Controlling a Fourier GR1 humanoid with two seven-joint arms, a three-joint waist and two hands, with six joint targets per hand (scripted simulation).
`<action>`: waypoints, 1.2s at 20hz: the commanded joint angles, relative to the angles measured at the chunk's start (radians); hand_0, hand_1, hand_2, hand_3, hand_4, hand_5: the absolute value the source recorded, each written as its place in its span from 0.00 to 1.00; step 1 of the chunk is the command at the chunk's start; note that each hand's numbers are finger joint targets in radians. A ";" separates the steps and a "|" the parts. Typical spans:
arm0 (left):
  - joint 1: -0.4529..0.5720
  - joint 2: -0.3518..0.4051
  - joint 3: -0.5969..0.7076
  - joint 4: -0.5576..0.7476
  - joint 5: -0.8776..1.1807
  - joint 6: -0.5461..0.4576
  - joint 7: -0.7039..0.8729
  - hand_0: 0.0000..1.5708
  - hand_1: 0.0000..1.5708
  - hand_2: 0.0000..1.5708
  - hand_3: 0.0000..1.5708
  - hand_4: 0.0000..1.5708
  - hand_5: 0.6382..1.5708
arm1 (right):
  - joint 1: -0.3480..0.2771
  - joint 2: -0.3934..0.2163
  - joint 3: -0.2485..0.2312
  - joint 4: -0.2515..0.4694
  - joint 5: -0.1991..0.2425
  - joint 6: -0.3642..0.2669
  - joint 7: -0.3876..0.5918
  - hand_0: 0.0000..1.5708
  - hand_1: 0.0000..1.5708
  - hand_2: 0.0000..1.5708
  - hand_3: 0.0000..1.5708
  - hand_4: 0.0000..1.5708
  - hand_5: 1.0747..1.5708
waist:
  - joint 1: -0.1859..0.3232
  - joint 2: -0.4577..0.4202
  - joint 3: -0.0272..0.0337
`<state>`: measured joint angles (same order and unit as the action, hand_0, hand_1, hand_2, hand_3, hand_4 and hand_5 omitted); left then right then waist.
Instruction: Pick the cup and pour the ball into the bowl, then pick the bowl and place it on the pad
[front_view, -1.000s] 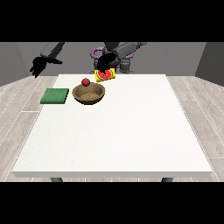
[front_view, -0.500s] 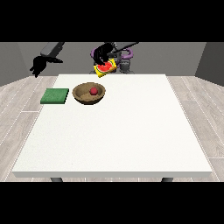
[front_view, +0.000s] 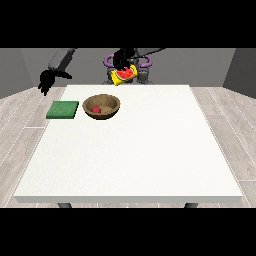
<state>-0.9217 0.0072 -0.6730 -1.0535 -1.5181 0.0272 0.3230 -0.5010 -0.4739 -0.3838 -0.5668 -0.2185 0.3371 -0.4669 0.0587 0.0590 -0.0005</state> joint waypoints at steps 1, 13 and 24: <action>0.072 0.024 0.152 -0.129 0.142 0.125 -0.006 0.09 0.09 1.00 1.00 0.64 0.97 | 0.018 -0.042 -0.051 0.030 -0.036 -0.003 0.006 0.00 0.00 0.00 0.00 0.27 0.97 | 0.113 0.015 -0.0017; 0.214 0.016 0.550 -0.216 0.757 0.265 -0.306 0.75 0.75 0.79 0.68 0.51 0.95 | -0.047 -0.010 -0.069 -0.019 -0.091 0.013 0.039 0.00 0.00 0.00 0.00 0.17 0.99 | 0.145 0.232 -0.0038; 0.294 -0.007 0.694 -0.086 1.195 0.204 -0.547 0.00 0.00 0.00 0.00 0.00 0.94 | -0.108 0.165 0.056 -0.122 -0.034 -0.110 0.126 0.00 0.00 0.00 0.00 0.15 0.96 | 0.017 0.221 -0.0007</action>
<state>-0.6539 0.0034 -0.0275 -1.1978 -0.4209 0.2577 -0.1567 -0.6067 -0.3734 -0.3744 -0.6596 -0.2779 0.2749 -0.3654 0.1201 0.3063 -0.0030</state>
